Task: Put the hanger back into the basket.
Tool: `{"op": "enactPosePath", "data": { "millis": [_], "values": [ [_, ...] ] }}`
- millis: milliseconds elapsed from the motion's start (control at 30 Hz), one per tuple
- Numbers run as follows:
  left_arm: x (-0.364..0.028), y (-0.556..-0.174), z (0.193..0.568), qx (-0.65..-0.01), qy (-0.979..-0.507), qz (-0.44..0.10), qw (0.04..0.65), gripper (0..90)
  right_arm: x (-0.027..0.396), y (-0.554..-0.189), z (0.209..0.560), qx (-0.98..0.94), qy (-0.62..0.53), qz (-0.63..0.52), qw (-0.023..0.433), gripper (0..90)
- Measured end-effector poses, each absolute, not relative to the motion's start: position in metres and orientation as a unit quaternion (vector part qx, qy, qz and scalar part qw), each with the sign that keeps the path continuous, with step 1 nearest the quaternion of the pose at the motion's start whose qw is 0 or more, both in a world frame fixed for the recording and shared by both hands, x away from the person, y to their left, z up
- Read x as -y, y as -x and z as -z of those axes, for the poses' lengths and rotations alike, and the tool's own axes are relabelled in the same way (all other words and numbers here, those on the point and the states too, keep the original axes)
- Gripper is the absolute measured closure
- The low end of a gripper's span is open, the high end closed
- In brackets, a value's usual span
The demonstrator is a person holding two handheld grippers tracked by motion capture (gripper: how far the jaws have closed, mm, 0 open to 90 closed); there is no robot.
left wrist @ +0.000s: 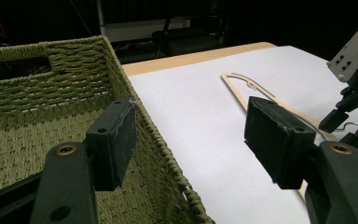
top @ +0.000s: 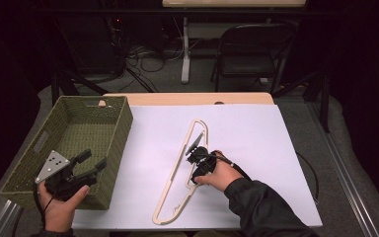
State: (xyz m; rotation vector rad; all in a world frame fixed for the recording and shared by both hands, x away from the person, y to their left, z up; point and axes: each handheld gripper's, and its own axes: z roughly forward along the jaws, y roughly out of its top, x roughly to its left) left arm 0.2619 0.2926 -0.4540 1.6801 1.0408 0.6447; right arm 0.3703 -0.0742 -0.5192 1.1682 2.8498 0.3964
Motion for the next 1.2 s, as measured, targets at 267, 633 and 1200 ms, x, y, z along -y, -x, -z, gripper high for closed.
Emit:
{"op": "enactPosePath", "data": {
  "millis": [267,633,1200],
  "values": [
    [-0.292,-0.262,0.454,-0.432,-0.697,-0.267,0.506,34.5,0.064,-0.371,0.518,-0.919,-0.376,-0.119,0.015,40.3],
    [-0.293,-0.262,0.454,-0.433,-0.696,-0.265,0.507,34.4,0.051,-0.385,0.526,-0.904,-0.4,-0.15,0.02,36.9],
    [-0.292,-0.264,0.456,-0.432,-0.697,-0.265,0.507,34.4,0.048,-0.396,0.529,-0.904,-0.41,-0.121,-0.002,34.5]
  ]
}}
